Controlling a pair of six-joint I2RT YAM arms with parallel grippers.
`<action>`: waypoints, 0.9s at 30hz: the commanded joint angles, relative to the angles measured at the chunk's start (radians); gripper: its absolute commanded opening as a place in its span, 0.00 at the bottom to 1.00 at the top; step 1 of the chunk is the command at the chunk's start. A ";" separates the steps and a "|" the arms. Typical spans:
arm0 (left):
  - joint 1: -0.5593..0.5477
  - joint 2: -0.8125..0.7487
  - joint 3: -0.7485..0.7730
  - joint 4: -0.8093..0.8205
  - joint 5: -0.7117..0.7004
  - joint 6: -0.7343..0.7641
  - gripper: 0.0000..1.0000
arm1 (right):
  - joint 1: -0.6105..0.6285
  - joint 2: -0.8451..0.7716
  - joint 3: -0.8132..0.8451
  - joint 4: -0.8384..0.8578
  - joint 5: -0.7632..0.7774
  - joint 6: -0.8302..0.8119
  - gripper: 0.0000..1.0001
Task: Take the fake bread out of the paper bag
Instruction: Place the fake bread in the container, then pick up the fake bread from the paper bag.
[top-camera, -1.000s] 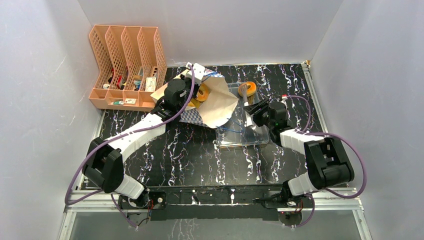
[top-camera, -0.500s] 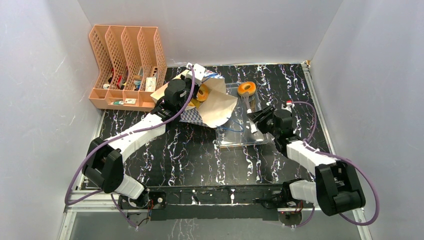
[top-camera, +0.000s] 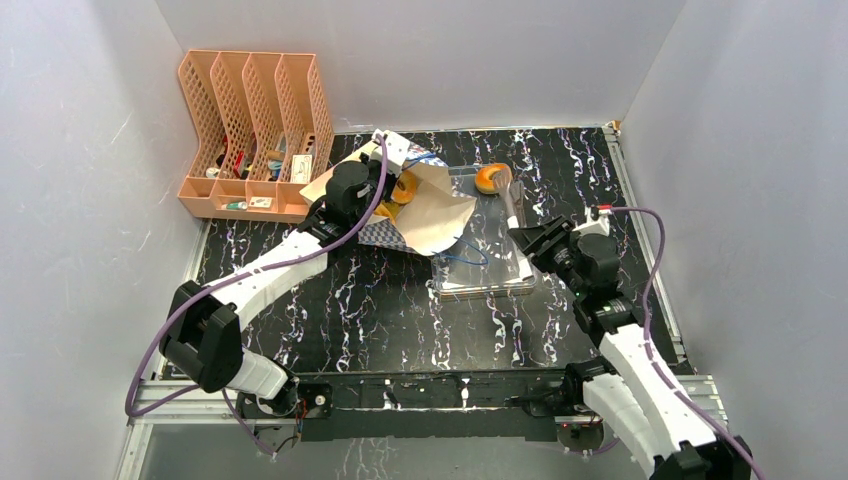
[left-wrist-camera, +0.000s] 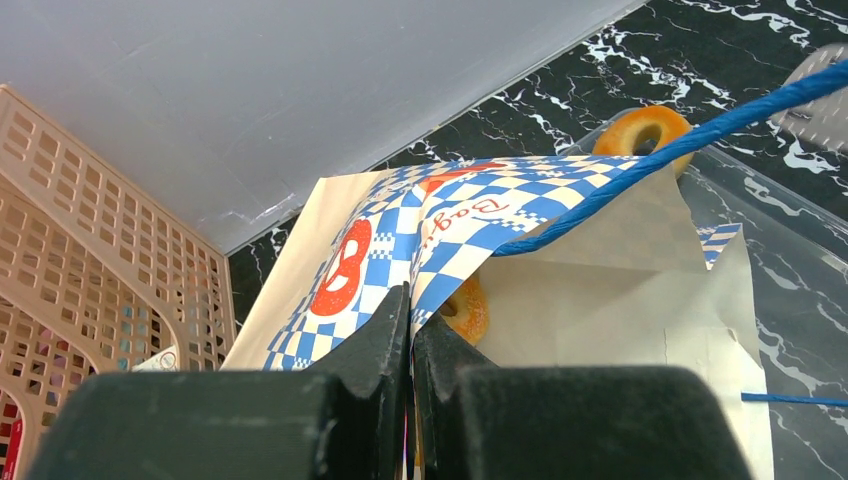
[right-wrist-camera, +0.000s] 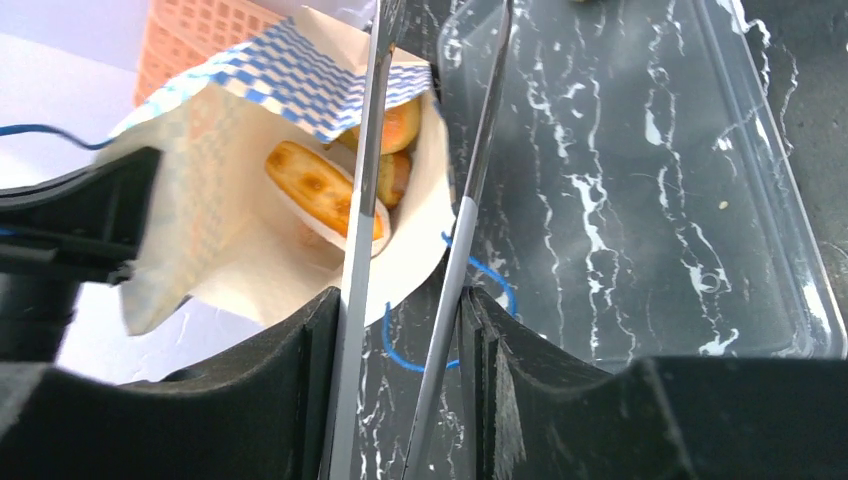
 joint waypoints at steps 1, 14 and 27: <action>-0.001 -0.055 -0.009 -0.029 0.006 0.000 0.00 | -0.001 -0.103 0.106 -0.101 -0.027 -0.041 0.40; -0.002 -0.040 0.015 -0.061 0.022 -0.005 0.00 | 0.033 -0.126 0.179 -0.151 -0.212 -0.035 0.38; -0.006 0.032 0.121 -0.102 0.037 -0.032 0.00 | 0.118 -0.132 0.191 -0.158 -0.238 -0.035 0.37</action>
